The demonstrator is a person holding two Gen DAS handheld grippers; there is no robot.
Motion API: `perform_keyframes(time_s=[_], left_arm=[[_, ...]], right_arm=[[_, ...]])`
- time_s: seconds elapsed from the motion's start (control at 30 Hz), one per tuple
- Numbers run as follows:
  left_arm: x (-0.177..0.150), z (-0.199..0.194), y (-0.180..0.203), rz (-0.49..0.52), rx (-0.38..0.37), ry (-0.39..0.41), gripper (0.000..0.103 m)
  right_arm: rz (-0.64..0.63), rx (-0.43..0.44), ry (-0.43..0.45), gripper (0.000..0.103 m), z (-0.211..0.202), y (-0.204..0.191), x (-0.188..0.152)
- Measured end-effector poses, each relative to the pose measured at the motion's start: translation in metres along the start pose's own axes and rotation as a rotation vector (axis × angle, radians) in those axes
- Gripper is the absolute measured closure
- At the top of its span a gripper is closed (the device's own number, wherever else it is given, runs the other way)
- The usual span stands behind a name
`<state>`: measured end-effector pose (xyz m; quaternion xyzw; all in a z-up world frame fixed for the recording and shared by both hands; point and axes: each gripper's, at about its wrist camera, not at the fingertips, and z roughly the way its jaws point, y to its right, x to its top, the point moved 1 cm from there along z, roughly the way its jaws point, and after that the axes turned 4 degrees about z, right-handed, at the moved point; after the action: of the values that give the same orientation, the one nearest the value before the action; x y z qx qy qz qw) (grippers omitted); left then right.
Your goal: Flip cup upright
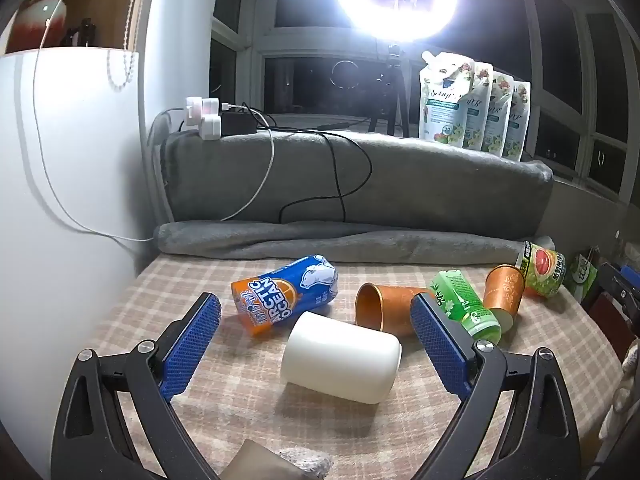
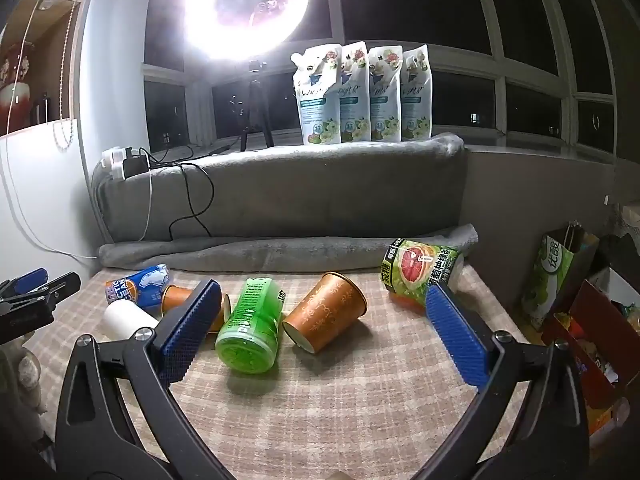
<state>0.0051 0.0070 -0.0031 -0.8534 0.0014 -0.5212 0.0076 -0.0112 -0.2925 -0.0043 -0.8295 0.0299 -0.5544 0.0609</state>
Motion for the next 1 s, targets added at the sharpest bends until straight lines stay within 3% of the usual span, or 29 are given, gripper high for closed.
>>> perform_keyframes(time_s=[1.0], left_arm=[[-0.0042, 0.0027, 0.0055, 0.003, -0.009, -0.018, 0.007]], right_arm=[[-0.003, 0.007, -0.012, 0.0, 0.0083, -0.0035, -0.002]])
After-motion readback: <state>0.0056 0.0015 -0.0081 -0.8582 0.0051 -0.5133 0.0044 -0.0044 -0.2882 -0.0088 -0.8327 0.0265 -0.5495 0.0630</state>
